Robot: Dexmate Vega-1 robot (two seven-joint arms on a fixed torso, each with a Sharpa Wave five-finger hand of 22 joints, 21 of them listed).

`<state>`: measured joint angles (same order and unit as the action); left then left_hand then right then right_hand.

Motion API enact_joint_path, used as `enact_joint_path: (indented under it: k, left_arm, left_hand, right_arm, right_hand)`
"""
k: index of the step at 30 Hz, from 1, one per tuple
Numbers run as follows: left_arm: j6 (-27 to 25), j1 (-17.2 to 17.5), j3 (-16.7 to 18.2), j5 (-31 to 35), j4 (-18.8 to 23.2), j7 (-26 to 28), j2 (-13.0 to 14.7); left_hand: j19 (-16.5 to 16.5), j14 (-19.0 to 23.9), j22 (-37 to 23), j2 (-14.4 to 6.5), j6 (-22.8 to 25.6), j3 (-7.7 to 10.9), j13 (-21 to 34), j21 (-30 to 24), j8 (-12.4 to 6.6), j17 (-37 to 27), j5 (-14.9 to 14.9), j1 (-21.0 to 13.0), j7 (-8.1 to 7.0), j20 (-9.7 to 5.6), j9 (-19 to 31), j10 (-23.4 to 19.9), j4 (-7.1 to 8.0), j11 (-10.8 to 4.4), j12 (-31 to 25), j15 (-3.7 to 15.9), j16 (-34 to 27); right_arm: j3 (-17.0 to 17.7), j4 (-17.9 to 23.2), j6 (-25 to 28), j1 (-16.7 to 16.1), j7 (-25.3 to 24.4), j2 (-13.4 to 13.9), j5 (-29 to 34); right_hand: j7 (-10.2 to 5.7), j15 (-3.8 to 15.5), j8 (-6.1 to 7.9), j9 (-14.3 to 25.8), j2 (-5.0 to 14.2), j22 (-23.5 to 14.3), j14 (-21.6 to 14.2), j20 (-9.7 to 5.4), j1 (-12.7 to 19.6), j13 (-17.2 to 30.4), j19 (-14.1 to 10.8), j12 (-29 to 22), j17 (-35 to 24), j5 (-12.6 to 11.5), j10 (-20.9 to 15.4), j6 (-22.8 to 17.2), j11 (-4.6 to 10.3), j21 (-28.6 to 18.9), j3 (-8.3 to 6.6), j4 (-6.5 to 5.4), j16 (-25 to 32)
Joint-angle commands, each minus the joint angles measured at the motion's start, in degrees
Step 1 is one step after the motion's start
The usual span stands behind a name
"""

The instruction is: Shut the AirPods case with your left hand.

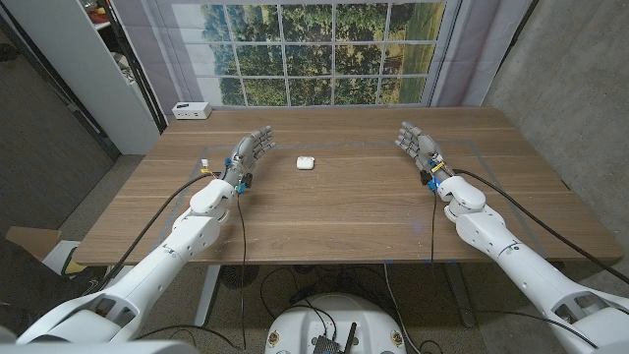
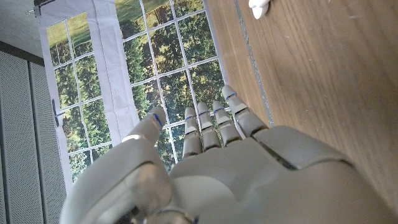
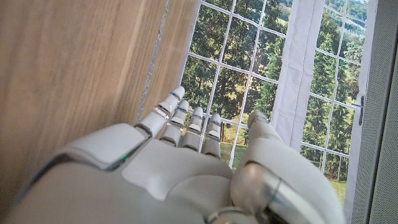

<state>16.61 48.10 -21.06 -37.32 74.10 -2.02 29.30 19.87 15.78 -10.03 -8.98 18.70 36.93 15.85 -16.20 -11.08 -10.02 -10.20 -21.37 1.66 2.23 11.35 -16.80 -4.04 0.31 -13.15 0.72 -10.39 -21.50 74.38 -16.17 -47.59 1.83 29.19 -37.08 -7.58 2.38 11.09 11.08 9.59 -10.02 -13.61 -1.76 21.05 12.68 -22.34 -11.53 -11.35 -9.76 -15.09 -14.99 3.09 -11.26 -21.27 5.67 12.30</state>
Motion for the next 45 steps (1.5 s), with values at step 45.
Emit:
enact_joint_path:
  k: [45]
  left_arm:
    - [-17.9,-12.5,-13.2,29.5,7.1,-4.1,15.7]
  left_hand:
    - [-13.1,-15.3,-0.2,6.3,-3.5,-4.05,2.0,6.0,-0.73,-0.2,0.1,-16.1,-4.04,0.35,0.1,10.8,-5.86,-1.11,1.2,-1.56,0.6]
  right_arm:
    - [-0.9,11.5,2.6,-5.0,-5.4,8.6,10.0]
  right_hand:
    - [0.04,4.79,1.22,0.3,-1.81,-0.2,1.6,2.79,4.9,0.8,2.0,-0.9,0.3,-0.6,-0.8,-3.7,-0.51,0.1,-1.26,3.40,-0.6]
